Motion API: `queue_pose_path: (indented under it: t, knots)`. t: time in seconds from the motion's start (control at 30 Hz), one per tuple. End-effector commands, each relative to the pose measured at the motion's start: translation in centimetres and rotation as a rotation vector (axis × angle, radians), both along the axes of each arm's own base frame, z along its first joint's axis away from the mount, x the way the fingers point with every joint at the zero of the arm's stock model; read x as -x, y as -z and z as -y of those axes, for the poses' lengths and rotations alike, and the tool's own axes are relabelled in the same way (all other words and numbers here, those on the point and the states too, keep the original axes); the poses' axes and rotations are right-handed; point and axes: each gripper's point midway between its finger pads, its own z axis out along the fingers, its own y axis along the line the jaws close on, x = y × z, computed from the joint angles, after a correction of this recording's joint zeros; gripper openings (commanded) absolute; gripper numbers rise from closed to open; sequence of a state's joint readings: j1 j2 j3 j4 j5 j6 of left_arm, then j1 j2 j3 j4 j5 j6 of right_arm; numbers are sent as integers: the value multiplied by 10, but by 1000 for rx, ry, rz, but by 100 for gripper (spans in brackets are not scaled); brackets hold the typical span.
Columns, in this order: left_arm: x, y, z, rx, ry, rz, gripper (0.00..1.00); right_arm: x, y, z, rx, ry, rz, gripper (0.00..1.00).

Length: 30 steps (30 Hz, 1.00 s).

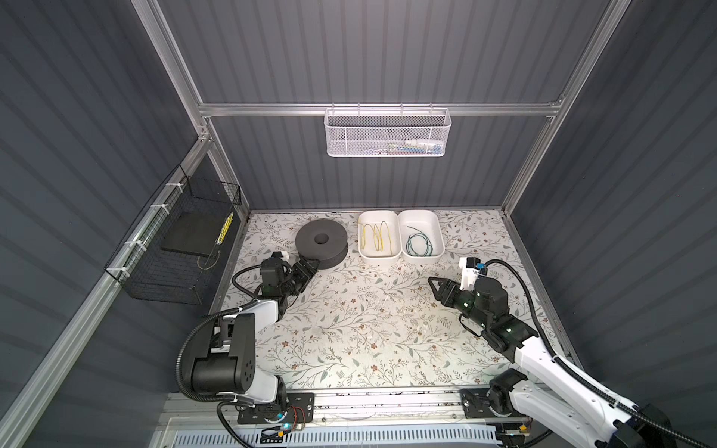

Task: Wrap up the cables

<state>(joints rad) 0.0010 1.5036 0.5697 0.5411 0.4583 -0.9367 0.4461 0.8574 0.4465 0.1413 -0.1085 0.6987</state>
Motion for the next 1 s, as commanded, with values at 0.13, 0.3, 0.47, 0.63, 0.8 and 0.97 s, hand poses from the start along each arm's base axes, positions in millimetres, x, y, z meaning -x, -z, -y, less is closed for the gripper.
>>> queue_pose_path:
  t: [0.13,0.3,0.47,0.63,0.8,0.97]
  knots:
    - [-23,-20,-17,99,7,191,62,-2,-14,-3,2,-19,25,54]
    - [-38,-13,-33,256,-29,264,57,-4,-16,-7,-3,-37,19,53]
    - [-48,-2,-41,307,-33,296,52,-3,-18,-5,1,-37,19,53]
    - [-54,2,-44,278,-35,299,54,-3,-16,-4,5,-30,9,52]
    - [-65,14,-47,300,-56,285,51,-6,-20,-7,-5,-37,8,52]
    - [-77,14,-48,301,-54,290,51,-7,-23,-7,2,-40,12,51]
